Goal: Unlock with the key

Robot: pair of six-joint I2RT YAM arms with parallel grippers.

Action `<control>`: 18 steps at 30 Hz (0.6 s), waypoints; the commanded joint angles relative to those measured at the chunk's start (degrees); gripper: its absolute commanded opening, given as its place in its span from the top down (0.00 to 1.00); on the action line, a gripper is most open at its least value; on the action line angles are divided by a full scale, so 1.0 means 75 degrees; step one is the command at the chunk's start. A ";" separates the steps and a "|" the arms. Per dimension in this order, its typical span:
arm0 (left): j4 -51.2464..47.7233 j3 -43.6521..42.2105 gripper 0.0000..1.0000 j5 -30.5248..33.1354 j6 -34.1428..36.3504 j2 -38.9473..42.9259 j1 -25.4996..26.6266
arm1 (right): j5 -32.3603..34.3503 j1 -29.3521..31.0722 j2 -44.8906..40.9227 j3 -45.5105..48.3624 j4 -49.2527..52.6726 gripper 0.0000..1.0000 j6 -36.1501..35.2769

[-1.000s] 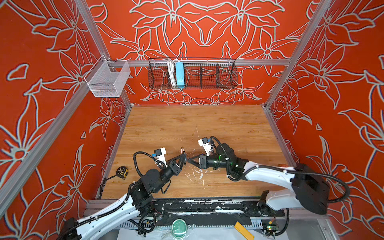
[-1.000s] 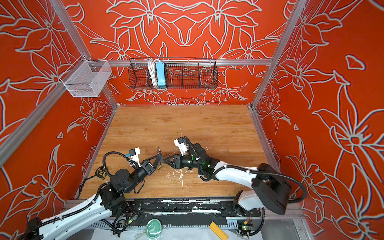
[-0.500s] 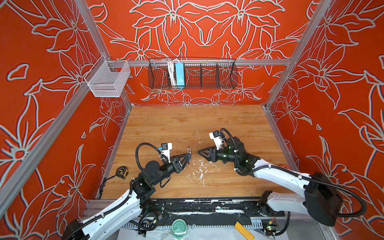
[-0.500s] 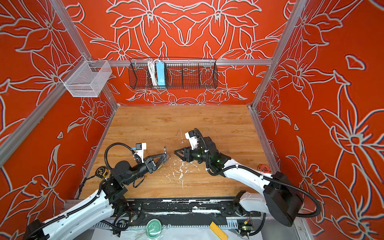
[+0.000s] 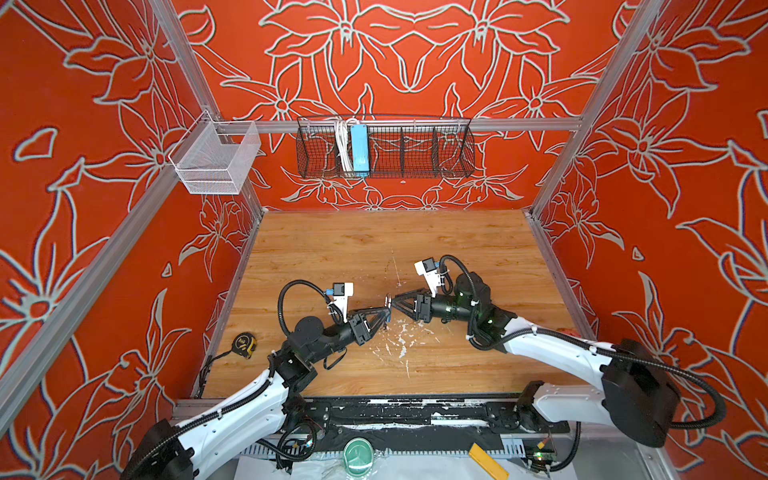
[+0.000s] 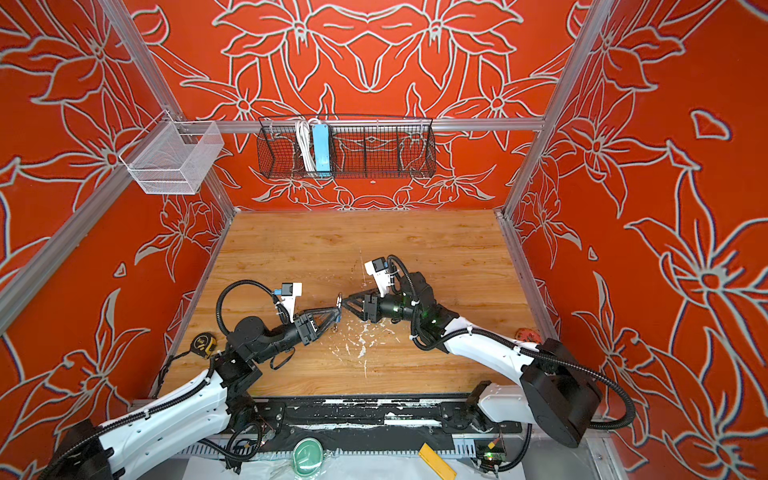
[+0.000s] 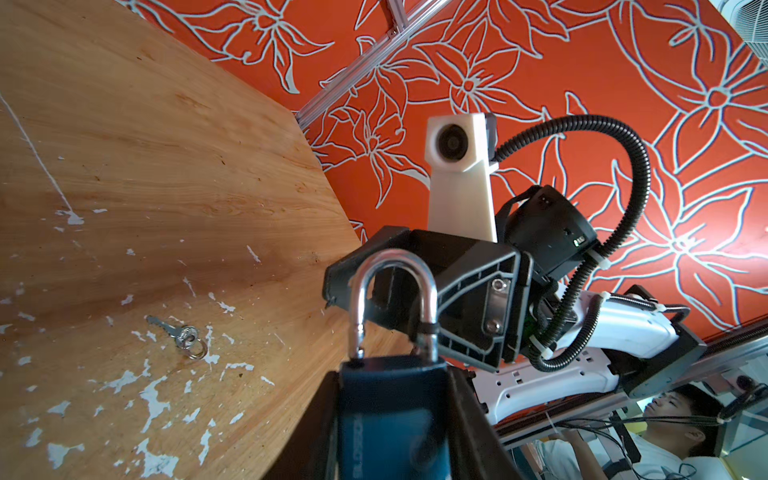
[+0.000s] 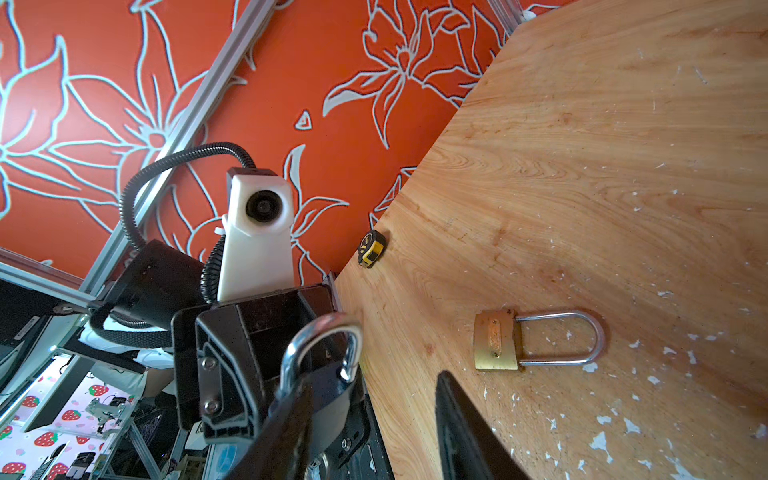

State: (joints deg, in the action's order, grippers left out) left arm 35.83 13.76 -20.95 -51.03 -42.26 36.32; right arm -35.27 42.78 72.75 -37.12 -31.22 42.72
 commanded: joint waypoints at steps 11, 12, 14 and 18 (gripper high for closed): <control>0.0850 0.0519 1.00 -0.0546 -0.0076 -0.0230 -0.0049 | -0.0446 0.0009 0.0550 -0.0113 -0.1802 0.51 0.0845; 0.0873 0.0516 1.00 -0.0567 -0.0076 -0.0253 -0.0049 | -0.0403 0.0007 0.0585 -0.0122 -0.1847 0.51 0.0888; 0.0949 0.0547 1.00 -0.0639 -0.0099 -0.0322 -0.0048 | -0.0319 0.0014 0.0651 -0.0170 -0.1795 0.51 0.0955; 0.0921 0.0672 1.00 -0.0734 -0.0117 -0.0412 -0.0050 | 0.0292 0.0002 0.0727 -0.0317 -0.1066 0.52 0.0951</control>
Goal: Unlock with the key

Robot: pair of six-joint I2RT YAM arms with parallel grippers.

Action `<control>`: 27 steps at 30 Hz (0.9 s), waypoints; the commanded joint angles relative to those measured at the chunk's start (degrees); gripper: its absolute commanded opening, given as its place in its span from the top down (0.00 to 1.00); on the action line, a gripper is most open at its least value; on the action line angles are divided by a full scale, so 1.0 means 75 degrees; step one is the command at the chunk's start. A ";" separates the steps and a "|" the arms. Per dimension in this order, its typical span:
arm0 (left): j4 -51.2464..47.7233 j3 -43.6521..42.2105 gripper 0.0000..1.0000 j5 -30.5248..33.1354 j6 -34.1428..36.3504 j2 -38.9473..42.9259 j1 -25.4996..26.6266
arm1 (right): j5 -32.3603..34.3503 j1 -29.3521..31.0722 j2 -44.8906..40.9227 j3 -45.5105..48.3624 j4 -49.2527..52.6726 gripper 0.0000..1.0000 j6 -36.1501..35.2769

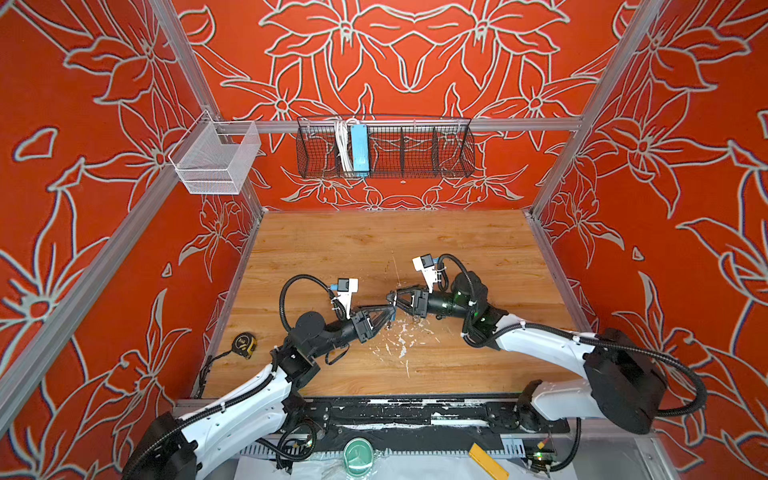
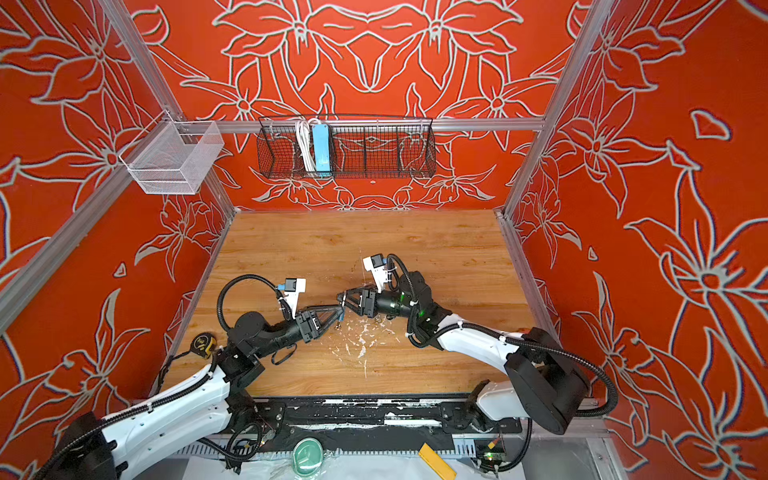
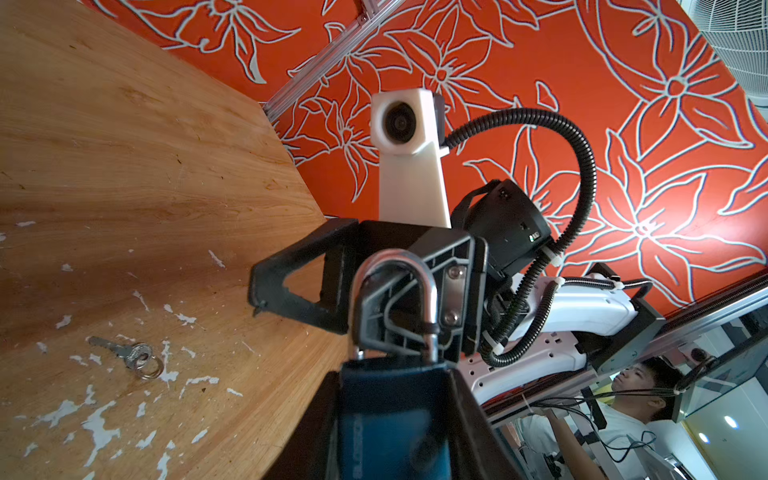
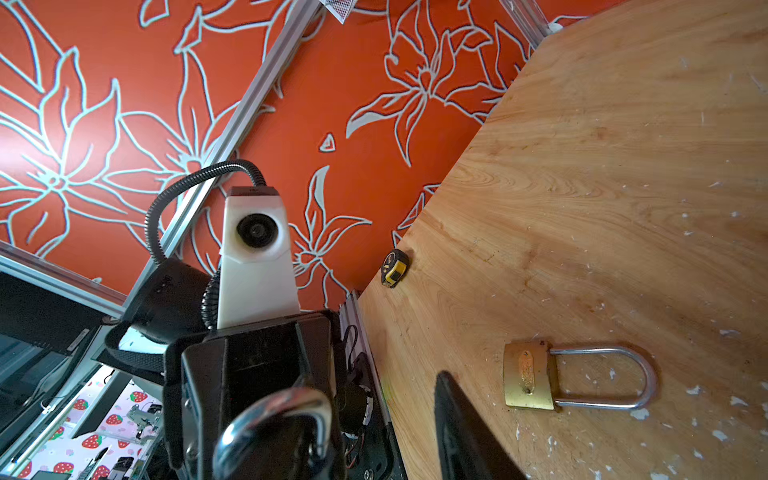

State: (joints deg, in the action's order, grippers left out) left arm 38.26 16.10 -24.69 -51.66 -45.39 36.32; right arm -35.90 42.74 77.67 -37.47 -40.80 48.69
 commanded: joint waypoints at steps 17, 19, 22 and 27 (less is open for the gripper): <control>-0.1243 0.1029 1.00 0.0674 0.0506 0.0023 -0.0049 | 0.2507 0.0011 -0.0855 -0.0650 0.3815 0.54 -0.0916; -0.1638 0.1205 1.00 0.0904 0.0654 -0.0006 -0.0039 | 0.2568 0.0024 -0.0897 -0.0687 0.3986 0.54 -0.0970; -0.2276 0.1557 1.00 0.1268 0.0949 -0.0103 -0.0047 | 0.2675 0.0030 -0.0989 -0.0699 0.4192 0.54 -0.1050; -0.3789 0.2496 1.00 0.1904 0.1742 -0.0734 -0.0037 | 0.2888 0.0031 -0.1216 -0.0722 0.4674 0.53 -0.1204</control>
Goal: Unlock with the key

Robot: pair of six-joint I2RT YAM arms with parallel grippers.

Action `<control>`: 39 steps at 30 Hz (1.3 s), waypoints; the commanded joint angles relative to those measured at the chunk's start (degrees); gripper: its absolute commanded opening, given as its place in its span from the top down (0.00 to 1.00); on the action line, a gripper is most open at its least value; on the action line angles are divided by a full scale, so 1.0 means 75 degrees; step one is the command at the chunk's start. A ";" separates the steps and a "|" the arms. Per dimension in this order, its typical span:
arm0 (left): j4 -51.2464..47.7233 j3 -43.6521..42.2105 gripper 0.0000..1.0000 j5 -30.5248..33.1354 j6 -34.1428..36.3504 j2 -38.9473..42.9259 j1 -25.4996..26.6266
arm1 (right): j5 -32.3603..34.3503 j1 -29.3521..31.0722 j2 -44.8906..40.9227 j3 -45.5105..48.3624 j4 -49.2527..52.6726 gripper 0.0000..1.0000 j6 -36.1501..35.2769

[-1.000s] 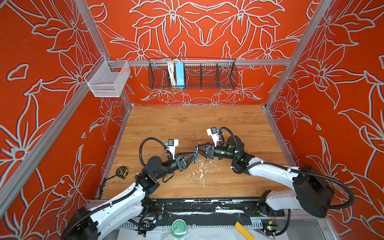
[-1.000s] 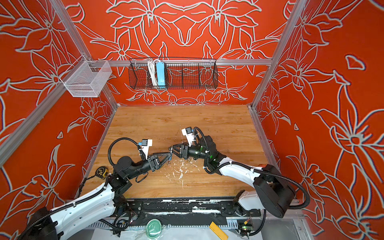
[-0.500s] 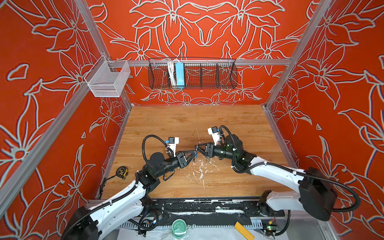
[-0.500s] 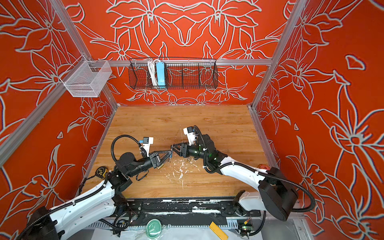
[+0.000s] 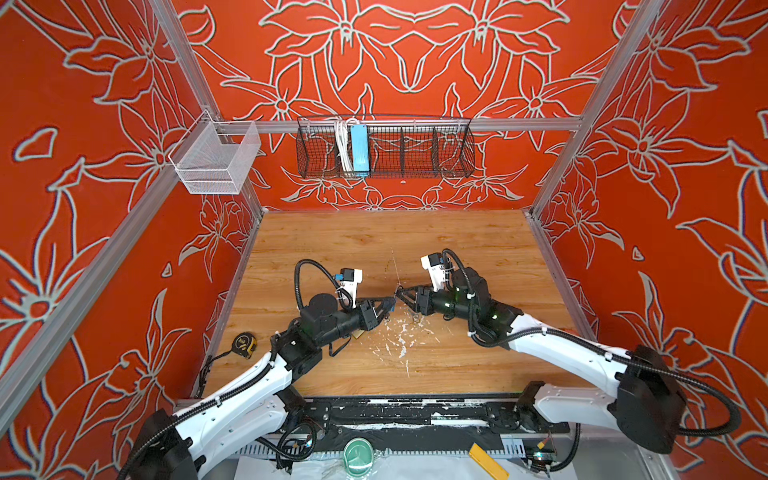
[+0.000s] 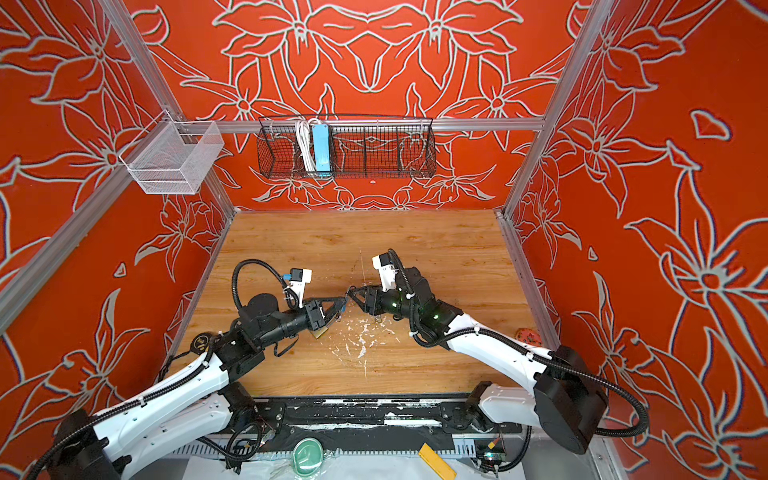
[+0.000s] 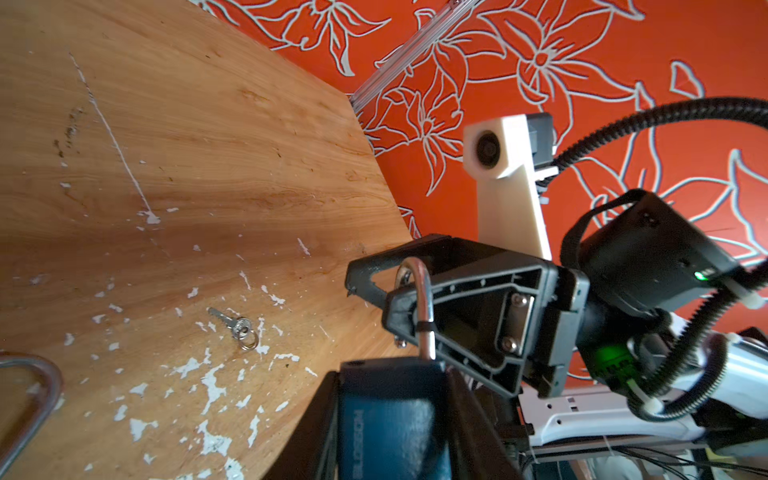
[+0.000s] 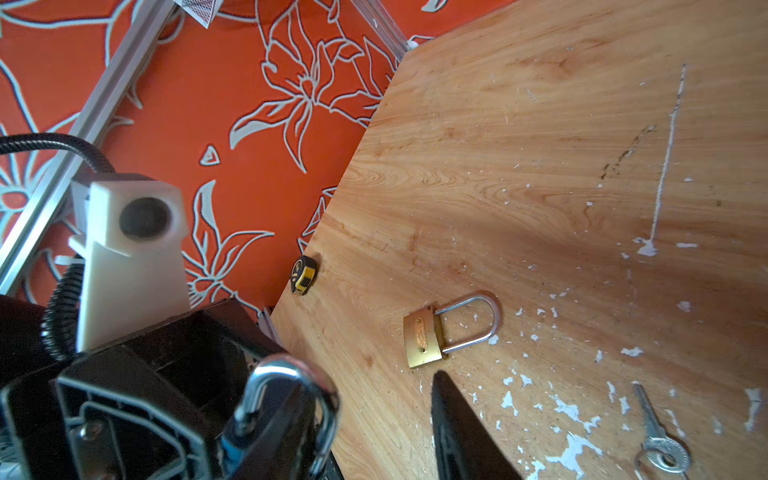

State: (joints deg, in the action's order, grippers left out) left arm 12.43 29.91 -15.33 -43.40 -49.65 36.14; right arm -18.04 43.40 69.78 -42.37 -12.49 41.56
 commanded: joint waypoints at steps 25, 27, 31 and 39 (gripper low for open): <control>-0.3205 0.7843 1.00 0.2304 0.2532 -0.8820 -0.0900 | 0.2384 -0.0140 -0.4337 0.1025 0.4702 0.35 -0.0947; -0.3017 0.8226 1.00 0.1983 0.2182 -0.9283 -0.0989 | 0.2359 -0.0150 -0.4368 0.1025 0.4731 0.34 -0.0993; -0.3209 0.9030 1.00 0.1727 0.1750 -1.0110 -0.1159 | 0.2302 -0.0165 -0.4329 0.0991 0.4738 0.33 -0.1054; -0.2666 0.9144 1.00 0.1307 0.1427 -1.0635 -0.1549 | 0.2297 -0.0181 -0.4369 0.0978 0.4826 0.32 -0.1094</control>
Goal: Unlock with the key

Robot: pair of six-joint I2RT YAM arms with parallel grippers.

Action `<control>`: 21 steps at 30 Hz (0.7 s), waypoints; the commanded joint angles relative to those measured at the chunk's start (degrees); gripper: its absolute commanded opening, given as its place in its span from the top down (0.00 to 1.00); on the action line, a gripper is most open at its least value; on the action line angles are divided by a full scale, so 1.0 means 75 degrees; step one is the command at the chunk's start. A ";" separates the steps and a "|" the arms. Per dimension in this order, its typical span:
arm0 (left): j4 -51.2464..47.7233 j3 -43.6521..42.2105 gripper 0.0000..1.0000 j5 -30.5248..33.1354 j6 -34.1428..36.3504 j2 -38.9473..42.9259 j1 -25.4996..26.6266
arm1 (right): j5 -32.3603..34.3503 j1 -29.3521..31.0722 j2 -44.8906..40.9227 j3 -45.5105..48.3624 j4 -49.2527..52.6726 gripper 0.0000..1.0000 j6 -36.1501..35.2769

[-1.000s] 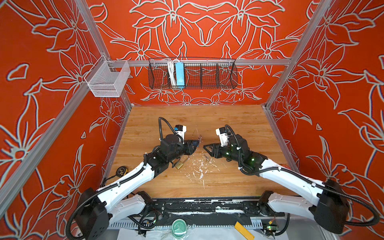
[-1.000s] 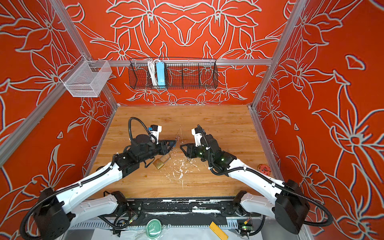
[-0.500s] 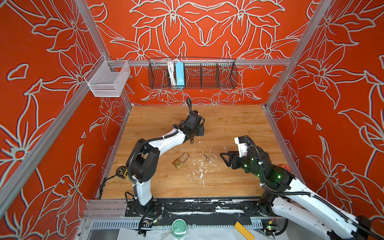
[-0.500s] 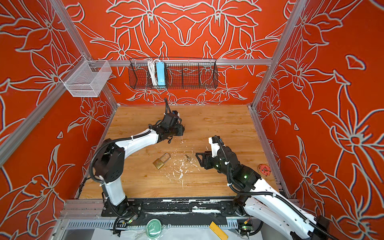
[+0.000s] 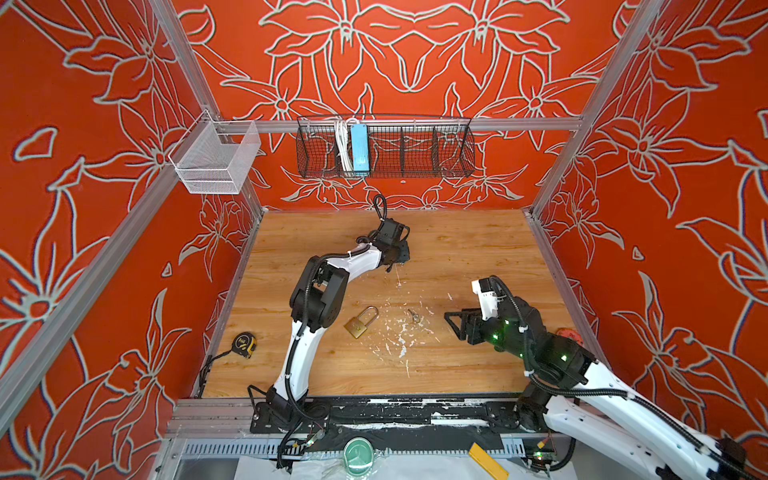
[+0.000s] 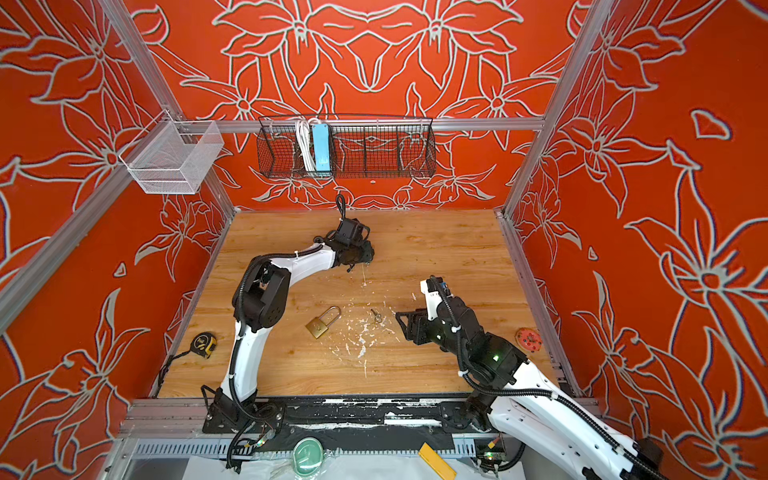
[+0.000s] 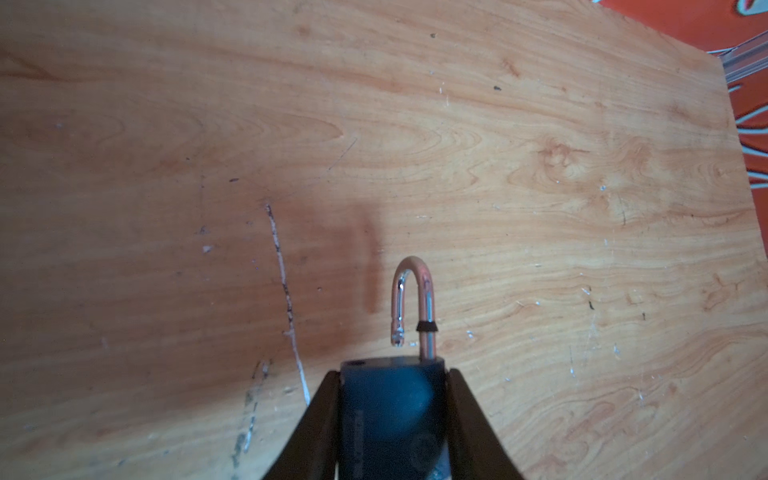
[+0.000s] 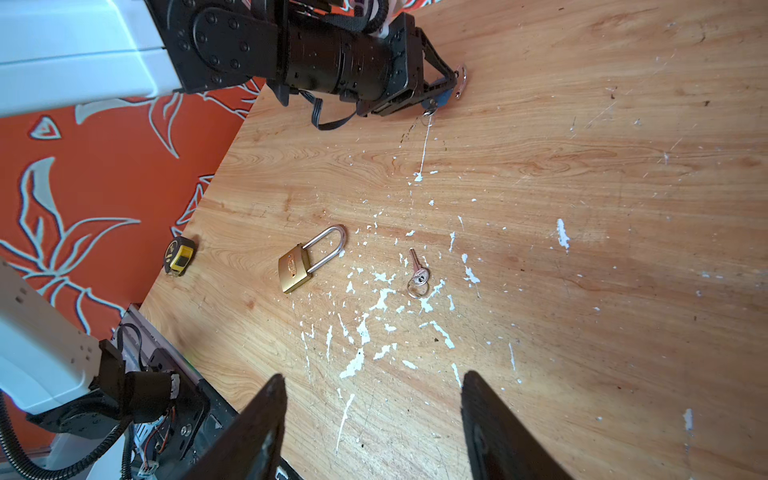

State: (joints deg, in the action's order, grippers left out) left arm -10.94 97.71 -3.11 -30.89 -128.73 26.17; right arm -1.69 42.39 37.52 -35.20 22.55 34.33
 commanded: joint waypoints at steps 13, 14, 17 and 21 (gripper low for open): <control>0.0848 -0.0395 1.00 -0.0684 -0.0219 -0.0190 -0.0721 | 0.0086 -0.0042 0.0154 -0.0068 -0.0034 0.32 -0.0030; 0.0890 -0.0460 1.00 -0.0665 -0.0199 -0.0159 -0.0741 | 0.0074 -0.0039 0.0174 -0.0074 -0.0039 0.32 -0.0030; 0.0865 -0.0554 1.00 -0.0574 -0.0164 -0.0154 -0.0805 | 0.0071 -0.0048 0.0190 -0.0075 -0.0061 0.32 -0.0014; 0.0901 -0.0693 1.00 -0.0540 -0.0060 -0.0171 -0.0876 | 0.0120 -0.0045 0.0227 -0.0163 -0.0146 0.32 0.0000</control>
State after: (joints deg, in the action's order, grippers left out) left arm -5.21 93.08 -7.35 -32.21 -129.49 20.18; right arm -1.69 42.39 39.27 -35.20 23.05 34.09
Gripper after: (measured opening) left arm 0.365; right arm 0.683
